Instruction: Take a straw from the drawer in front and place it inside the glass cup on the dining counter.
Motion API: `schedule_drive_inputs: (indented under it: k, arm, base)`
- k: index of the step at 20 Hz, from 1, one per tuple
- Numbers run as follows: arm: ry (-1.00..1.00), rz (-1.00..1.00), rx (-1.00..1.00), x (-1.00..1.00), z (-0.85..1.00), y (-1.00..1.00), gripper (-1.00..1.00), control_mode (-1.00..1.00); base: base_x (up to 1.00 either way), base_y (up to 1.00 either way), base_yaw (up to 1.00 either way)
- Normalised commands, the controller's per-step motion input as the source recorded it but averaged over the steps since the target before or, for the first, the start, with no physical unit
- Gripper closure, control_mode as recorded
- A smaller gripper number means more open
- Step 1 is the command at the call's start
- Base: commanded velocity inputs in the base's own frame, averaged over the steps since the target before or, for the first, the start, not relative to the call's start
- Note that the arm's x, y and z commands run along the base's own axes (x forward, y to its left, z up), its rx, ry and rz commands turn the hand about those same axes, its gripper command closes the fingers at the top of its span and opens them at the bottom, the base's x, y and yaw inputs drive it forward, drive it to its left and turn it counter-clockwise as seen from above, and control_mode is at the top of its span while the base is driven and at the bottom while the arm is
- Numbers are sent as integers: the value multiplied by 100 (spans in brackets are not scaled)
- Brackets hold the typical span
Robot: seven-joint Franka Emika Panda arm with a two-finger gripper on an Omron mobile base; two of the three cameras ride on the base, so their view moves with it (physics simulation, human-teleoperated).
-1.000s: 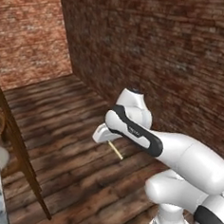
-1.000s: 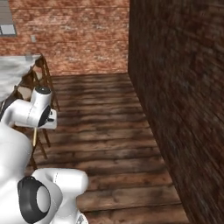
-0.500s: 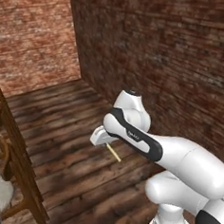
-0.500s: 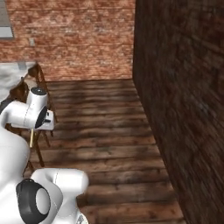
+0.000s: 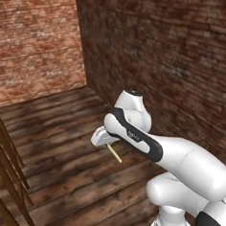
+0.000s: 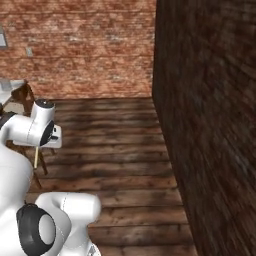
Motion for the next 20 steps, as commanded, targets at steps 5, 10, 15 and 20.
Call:
schedule_drive_inputs:
  k: [5,10,15,20]
  arm:
    - [0,0,0,0,0,0,100,100]
    - [0,0,0,0,0,0,100,100]
    - [0,0,0,0,0,0,100,100]
    - [0,0,0,0,0,0,100,100]
  base:
    - [100,-28,12]
    - [100,-18,14]
    - [100,-14,20]
    - [100,-13,33]
